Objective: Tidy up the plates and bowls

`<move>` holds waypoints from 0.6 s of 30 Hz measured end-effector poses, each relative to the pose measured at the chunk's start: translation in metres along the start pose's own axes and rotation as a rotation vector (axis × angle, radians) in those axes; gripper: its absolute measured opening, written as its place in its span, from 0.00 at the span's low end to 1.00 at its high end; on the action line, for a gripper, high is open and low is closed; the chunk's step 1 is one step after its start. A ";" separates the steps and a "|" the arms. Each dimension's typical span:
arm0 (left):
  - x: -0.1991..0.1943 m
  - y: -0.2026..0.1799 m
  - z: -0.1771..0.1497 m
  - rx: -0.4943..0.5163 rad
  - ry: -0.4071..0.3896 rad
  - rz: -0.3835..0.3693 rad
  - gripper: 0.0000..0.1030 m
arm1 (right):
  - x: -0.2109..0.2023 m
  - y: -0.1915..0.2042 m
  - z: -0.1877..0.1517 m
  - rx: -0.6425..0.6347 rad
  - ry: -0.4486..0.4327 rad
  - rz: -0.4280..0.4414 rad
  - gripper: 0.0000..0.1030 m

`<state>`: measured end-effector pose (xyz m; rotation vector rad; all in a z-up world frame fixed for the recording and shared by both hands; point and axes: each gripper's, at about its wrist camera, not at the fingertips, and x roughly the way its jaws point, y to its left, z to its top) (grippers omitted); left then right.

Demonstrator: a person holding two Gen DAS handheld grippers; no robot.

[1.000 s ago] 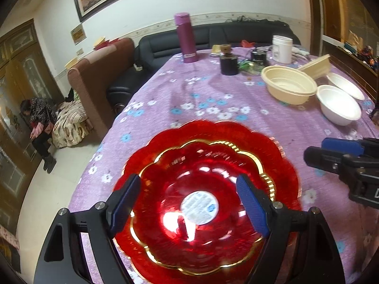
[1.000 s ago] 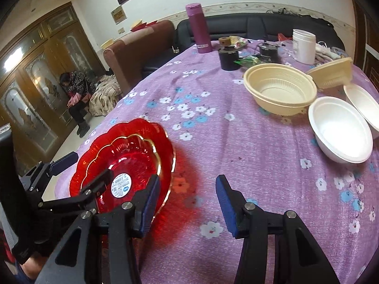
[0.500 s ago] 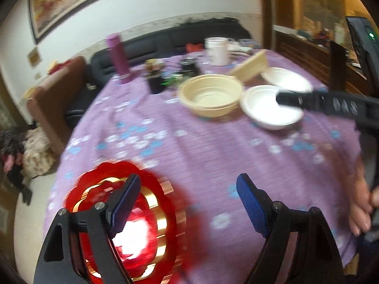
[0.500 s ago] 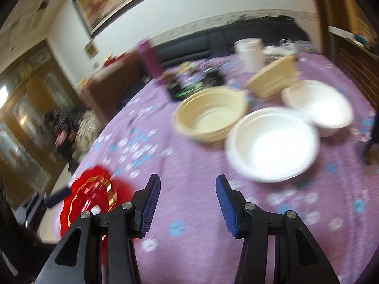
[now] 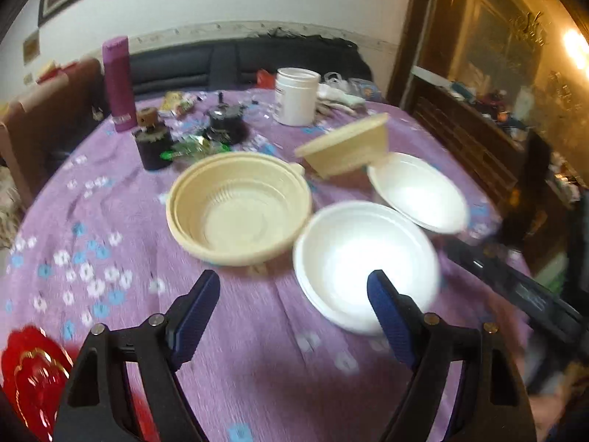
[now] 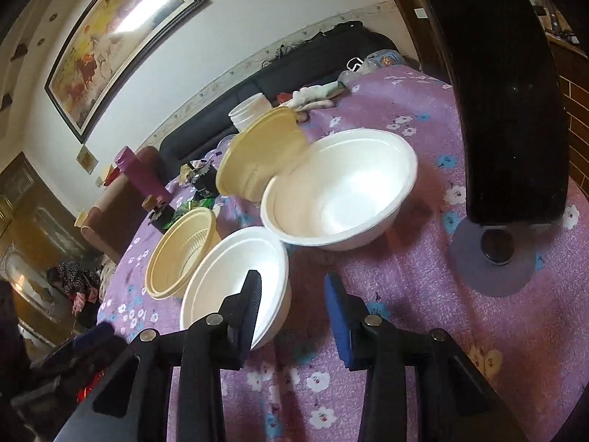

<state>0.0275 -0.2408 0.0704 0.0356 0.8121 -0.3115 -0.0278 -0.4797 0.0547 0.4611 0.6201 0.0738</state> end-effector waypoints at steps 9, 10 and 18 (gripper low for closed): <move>0.039 0.000 -0.005 -0.005 0.037 -0.044 0.61 | 0.017 -0.005 -0.001 0.012 0.045 0.002 0.37; 0.042 0.000 -0.006 -0.006 0.044 -0.056 0.61 | 0.020 -0.005 -0.001 0.008 0.049 -0.001 0.37; 0.067 -0.008 -0.011 0.020 0.115 -0.138 0.24 | 0.033 0.011 -0.007 -0.066 0.074 -0.034 0.18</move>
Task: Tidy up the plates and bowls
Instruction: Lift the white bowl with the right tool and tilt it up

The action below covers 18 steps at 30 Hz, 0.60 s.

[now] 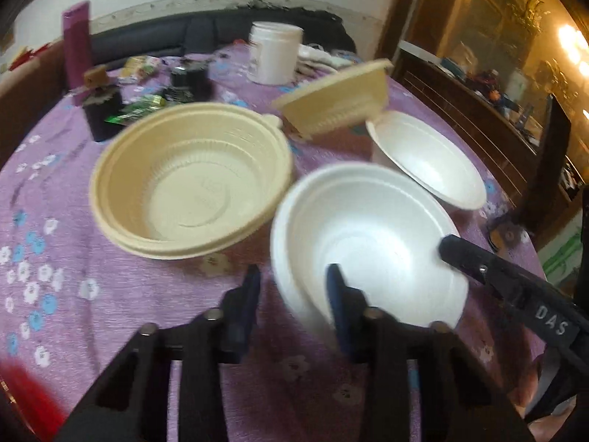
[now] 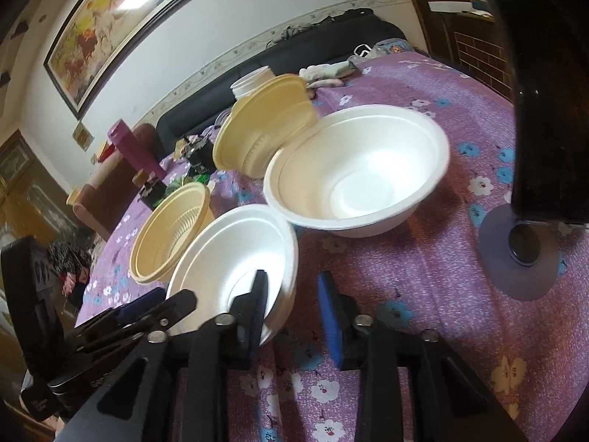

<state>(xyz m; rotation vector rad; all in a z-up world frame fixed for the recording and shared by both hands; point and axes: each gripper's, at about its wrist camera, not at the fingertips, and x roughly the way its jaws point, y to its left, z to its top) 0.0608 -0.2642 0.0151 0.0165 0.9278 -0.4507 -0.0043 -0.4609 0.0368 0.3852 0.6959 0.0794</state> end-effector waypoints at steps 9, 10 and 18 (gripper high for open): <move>-0.018 -0.014 -0.004 0.055 -0.068 0.004 0.22 | -0.006 0.006 -0.002 -0.046 -0.026 -0.038 0.13; -0.019 -0.015 -0.005 0.055 -0.070 0.010 0.22 | -0.007 0.007 -0.002 -0.051 -0.029 -0.039 0.13; -0.061 -0.027 -0.018 0.084 -0.136 0.063 0.25 | -0.023 0.015 -0.012 -0.037 -0.036 -0.018 0.13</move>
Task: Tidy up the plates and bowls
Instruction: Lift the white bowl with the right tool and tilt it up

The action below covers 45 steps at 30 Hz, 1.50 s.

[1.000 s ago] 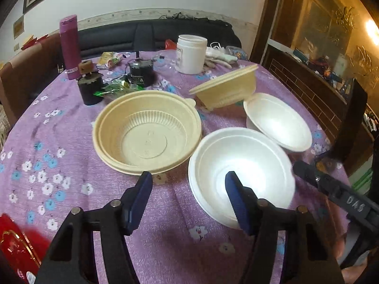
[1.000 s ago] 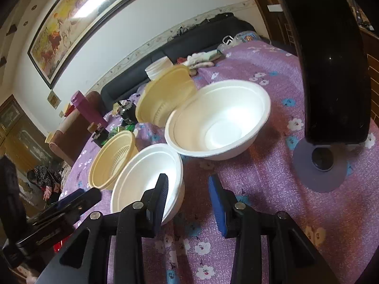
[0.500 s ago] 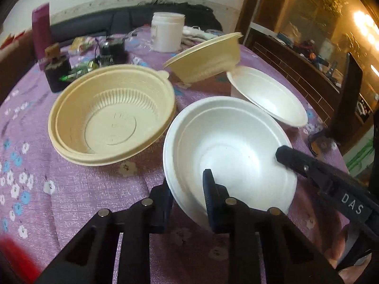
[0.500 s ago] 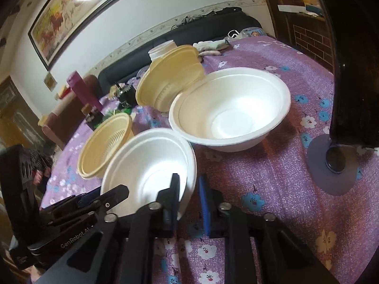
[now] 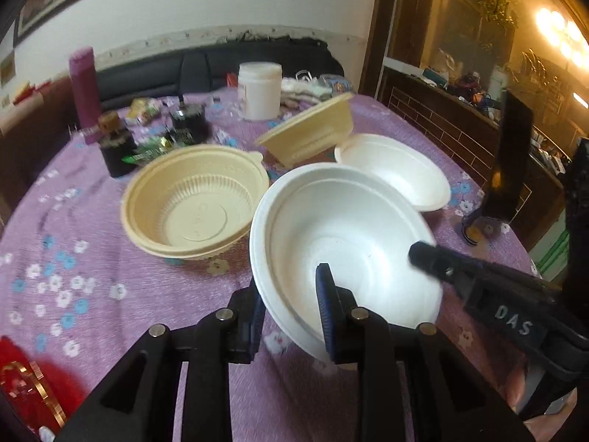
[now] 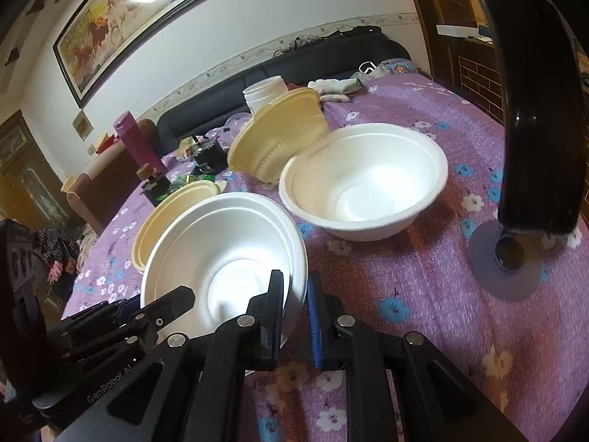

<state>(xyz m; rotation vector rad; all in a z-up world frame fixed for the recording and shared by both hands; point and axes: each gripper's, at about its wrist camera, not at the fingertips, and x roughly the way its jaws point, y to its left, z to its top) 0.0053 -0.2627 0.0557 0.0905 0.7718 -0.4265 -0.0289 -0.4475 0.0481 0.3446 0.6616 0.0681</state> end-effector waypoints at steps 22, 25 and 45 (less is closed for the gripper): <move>-0.082 0.020 -0.088 -0.035 -0.005 0.044 0.30 | -0.060 0.061 -0.090 -0.061 0.019 0.044 0.16; -0.087 0.019 -0.093 -0.034 -0.003 0.052 0.31 | -0.060 0.061 -0.098 -0.057 0.041 0.040 0.16; -0.083 0.012 -0.099 -0.017 -0.012 0.028 0.33 | -0.068 0.061 -0.114 -0.049 0.059 -0.012 0.17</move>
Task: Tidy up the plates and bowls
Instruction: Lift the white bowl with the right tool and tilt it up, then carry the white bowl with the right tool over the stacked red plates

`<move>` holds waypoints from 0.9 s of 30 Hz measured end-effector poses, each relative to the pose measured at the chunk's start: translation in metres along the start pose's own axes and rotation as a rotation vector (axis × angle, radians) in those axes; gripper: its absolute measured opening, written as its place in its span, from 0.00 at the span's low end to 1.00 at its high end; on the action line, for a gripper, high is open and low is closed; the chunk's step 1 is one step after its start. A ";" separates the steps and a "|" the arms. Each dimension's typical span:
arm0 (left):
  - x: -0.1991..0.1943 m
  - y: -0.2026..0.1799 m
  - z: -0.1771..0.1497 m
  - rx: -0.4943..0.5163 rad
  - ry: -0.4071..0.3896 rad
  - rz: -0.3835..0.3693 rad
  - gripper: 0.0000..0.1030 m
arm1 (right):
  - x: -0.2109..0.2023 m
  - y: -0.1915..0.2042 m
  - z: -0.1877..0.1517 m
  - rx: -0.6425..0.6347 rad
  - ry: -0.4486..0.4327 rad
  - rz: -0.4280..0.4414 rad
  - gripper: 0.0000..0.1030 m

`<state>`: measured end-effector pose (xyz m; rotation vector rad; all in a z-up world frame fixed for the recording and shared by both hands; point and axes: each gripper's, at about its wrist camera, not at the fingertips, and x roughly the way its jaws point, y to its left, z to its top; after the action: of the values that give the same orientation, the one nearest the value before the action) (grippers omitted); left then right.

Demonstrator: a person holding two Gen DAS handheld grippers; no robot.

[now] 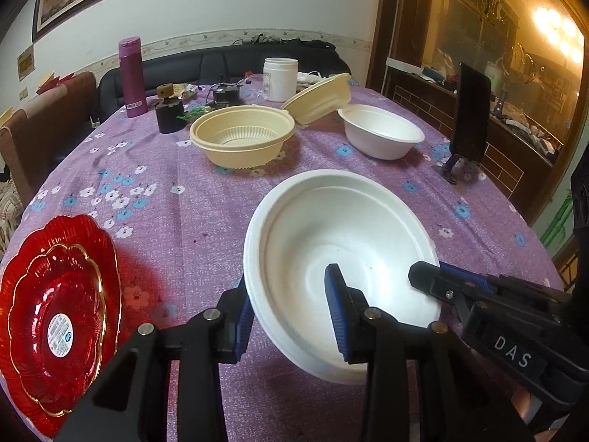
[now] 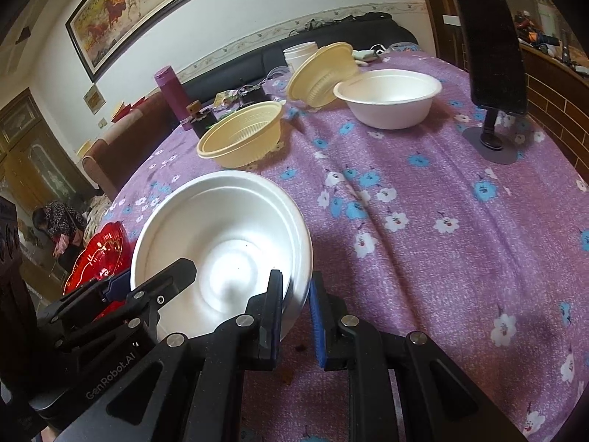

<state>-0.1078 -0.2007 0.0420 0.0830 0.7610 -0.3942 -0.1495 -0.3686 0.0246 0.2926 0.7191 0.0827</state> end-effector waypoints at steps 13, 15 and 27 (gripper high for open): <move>-0.007 0.006 0.000 -0.008 -0.023 -0.012 0.38 | -0.001 0.009 0.000 -0.005 0.003 0.009 0.17; -0.007 0.006 0.000 -0.008 -0.025 -0.012 0.38 | -0.002 0.009 0.001 -0.003 0.001 0.011 0.17; -0.008 0.007 0.003 -0.010 -0.028 -0.013 0.38 | -0.002 0.006 0.005 0.005 0.002 0.040 0.17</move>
<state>-0.1081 -0.1923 0.0492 0.0625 0.7361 -0.4034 -0.1478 -0.3639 0.0310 0.3116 0.7161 0.1193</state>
